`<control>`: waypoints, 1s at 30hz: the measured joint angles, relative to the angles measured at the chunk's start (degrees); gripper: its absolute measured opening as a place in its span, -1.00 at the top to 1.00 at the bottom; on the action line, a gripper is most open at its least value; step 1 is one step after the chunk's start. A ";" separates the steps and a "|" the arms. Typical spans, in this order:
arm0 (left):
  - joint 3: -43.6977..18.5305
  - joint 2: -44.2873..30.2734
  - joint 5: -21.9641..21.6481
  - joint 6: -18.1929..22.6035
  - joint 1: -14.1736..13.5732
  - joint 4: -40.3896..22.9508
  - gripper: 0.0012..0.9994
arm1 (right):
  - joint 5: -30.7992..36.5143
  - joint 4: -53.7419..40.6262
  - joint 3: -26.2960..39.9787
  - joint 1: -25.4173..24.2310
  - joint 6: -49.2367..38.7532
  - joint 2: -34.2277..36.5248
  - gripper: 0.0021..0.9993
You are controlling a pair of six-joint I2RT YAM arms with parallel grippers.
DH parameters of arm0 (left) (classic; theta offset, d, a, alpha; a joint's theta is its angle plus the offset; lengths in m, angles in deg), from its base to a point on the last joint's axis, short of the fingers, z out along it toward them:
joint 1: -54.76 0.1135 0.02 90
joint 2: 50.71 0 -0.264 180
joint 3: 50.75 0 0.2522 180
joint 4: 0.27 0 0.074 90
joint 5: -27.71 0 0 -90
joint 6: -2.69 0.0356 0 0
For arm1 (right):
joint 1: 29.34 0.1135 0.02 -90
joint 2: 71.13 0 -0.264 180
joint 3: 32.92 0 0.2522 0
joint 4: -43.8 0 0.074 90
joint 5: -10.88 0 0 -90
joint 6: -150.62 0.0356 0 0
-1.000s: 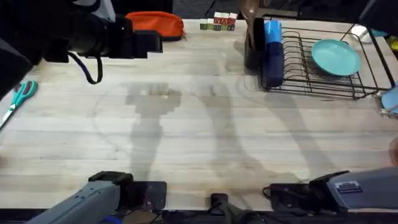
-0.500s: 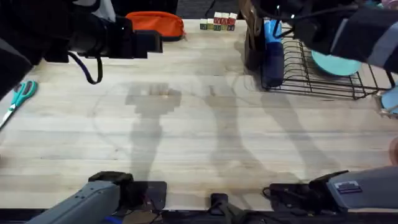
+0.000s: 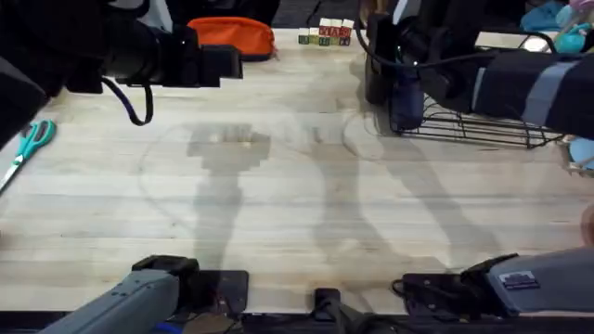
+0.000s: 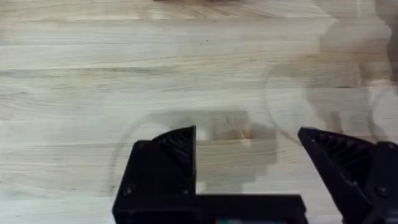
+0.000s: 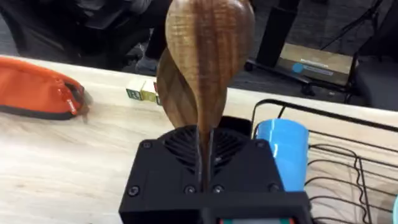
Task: Pick up the spoon on the table one by one and put them onto the rack
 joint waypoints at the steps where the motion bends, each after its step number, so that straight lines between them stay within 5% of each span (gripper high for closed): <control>1: 0.00 0.00 0.00 0.00 0.00 -0.02 -0.99 | 0.11 0.00 -0.12 0.05 0.14 0.00 0.93; 20: 0.00 0.00 0.00 0.00 0.00 -0.02 -0.99 | 8.62 -7.45 -0.27 3.30 0.75 0.00 0.93; 24: 0.00 0.00 0.00 0.00 0.00 -0.02 -0.99 | 8.86 -7.82 -0.27 3.30 0.96 -0.02 0.26; 28: 0.00 0.00 0.00 0.00 0.00 -0.02 -0.99 | 8.86 -7.92 -0.27 3.30 0.93 -0.14 -0.14; 30: 0.00 0.00 0.00 0.00 0.00 -0.02 -0.99 | 8.86 -8.08 -0.27 3.33 0.97 -0.53 -0.18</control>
